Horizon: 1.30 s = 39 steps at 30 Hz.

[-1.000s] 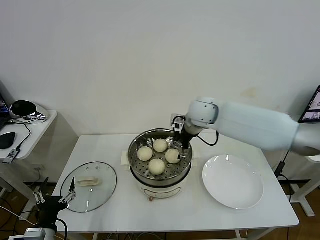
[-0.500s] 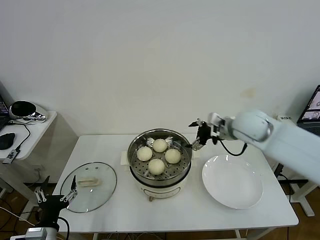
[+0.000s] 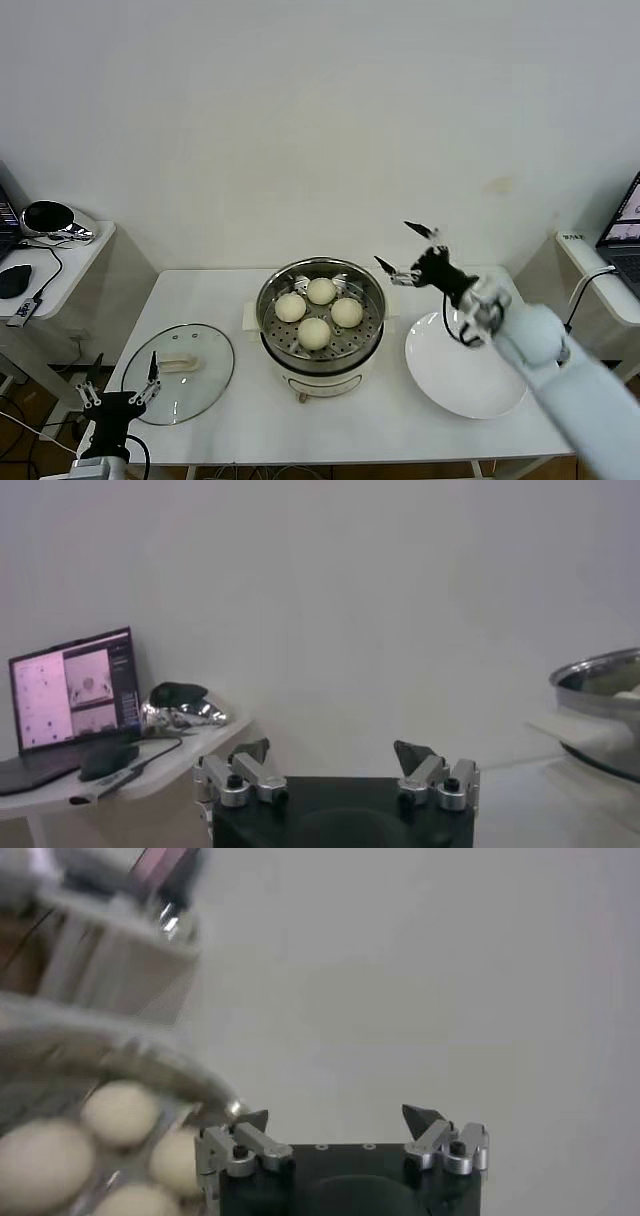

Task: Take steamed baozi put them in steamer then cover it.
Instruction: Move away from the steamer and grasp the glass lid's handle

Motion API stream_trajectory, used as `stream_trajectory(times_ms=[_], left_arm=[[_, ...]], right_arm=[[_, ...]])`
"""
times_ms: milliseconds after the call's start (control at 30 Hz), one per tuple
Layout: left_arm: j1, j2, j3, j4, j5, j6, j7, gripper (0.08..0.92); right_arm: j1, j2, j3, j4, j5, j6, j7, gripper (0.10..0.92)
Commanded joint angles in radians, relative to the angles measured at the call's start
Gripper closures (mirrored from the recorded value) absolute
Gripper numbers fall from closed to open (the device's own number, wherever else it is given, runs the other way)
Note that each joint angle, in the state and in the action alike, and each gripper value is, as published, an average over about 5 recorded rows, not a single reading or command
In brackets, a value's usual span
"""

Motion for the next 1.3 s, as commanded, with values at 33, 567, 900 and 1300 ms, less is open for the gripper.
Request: stream_trajectory(times_ms=[33, 567, 900, 1300], left_arm=[[-0.041, 0.001, 0.013, 0.116, 0.515, -0.022, -0.080, 0.177], [-0.194, 0.235, 0.024, 0.386, 1.191, -0.036, 0.006, 0.177], [-0.297, 0.259, 0.110, 0.507, 1.262, -0.014, 0.070, 0.177], [-0.320, 0.258, 0.130, 0.501, 1.266, -0.007, 0.069, 0.177]], right_arm=[[-0.569, 0.366, 0.528, 0.053, -0.086, 0.239, -0.001, 0.203], [-0.684, 0.545, 0.741, 0.043, -0.053, 0.184, 0.090, 0.203], [-0.690, 0.557, 0.772, 0.043, -0.050, 0.185, 0.106, 0.203], [-0.694, 0.568, 0.768, 0.027, -0.058, 0.200, 0.104, 0.203]])
